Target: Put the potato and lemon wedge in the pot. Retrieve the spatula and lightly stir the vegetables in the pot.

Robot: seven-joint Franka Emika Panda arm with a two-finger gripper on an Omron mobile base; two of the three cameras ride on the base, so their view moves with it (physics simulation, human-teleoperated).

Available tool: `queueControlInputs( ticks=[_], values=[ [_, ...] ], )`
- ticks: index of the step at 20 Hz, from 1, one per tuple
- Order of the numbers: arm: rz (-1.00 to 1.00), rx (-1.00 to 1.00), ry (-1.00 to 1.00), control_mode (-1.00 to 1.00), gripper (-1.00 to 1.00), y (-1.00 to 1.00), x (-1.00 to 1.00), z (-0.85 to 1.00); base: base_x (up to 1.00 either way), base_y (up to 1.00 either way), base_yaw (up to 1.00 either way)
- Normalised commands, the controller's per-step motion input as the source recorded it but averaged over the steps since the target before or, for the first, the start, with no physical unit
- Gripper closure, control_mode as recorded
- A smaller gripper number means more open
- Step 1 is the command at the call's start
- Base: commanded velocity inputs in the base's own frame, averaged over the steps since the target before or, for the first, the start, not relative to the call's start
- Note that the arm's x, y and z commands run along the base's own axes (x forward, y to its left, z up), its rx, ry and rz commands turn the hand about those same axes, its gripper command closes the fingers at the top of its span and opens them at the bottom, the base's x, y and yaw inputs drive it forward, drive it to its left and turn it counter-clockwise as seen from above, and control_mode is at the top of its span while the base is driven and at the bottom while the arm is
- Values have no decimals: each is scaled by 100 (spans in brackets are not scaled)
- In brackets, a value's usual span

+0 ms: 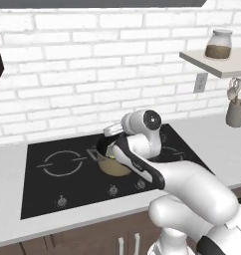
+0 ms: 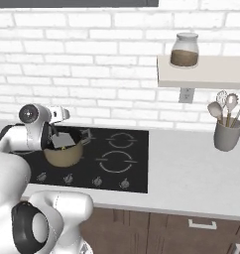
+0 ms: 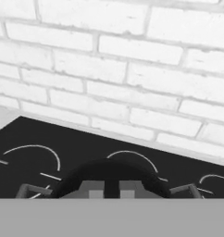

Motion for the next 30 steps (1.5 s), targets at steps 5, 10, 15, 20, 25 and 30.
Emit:
queueControlInputs(
  ticks=[5, 10, 15, 20, 25, 30],
  values=[
    [-6, 3, 0, -100, 100, 0, -36, 82, 0, 0, 0],
    [-15, 3, 20, -100, 100, -7, -15, 72, 0, 0, 0],
    [-15, 0, 42, -100, 100, -19, 0, 1, 0, 0, 0],
    [-2, 0, 20, -100, 100, -5, 0, -28, 0, 0, 0],
    [0, 0, 5, -100, 100, 0, -5, -52, 0, 0, 0],
    [0, 0, -3, -100, 100, 0, -2, -74, 0, 0, 0]
  ],
)
